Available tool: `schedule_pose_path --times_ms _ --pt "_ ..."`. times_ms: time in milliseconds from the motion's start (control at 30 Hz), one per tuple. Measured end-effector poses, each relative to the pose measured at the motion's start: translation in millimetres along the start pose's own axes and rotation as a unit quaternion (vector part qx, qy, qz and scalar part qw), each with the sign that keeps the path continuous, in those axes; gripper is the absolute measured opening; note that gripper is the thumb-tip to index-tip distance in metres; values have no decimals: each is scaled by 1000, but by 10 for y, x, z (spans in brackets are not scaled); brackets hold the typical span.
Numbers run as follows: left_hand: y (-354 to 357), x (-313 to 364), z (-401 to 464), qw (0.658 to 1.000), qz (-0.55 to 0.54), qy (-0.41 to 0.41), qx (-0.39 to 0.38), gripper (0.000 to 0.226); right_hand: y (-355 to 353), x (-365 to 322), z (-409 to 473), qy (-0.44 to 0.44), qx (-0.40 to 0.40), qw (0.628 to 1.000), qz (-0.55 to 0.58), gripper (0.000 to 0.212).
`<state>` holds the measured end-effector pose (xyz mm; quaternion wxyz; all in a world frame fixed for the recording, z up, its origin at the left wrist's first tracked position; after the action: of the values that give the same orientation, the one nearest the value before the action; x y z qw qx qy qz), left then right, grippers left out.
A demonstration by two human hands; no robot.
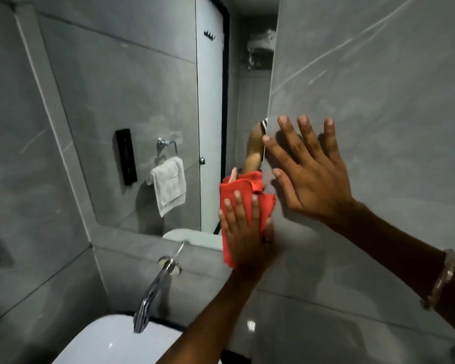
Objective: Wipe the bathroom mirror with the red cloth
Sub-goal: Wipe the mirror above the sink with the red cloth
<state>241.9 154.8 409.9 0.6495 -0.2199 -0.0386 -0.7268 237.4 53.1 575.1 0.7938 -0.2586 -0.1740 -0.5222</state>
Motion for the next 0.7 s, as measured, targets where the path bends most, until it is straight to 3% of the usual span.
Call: schedule_pose_path --times_ms 533,700 --pt "-1009 1361 3679 988 -58 134 47 68 -612 1555 2233 125 -7 992 23 70" --pt "-1172 1263 4097 986 -66 151 38 67 -650 1703 2831 35 -15 997 69 71"
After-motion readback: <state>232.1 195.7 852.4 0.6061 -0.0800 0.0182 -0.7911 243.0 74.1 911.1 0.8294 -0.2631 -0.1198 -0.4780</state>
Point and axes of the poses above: each hand's wrist, its own z-axis towards the middle knuckle, its own y-axis out of the palm, x = y × z, the point moved 10 cm from there along z, towards the middle knuckle, and after that the axes turned 6 degrees about -z, right-handed, at the moved point
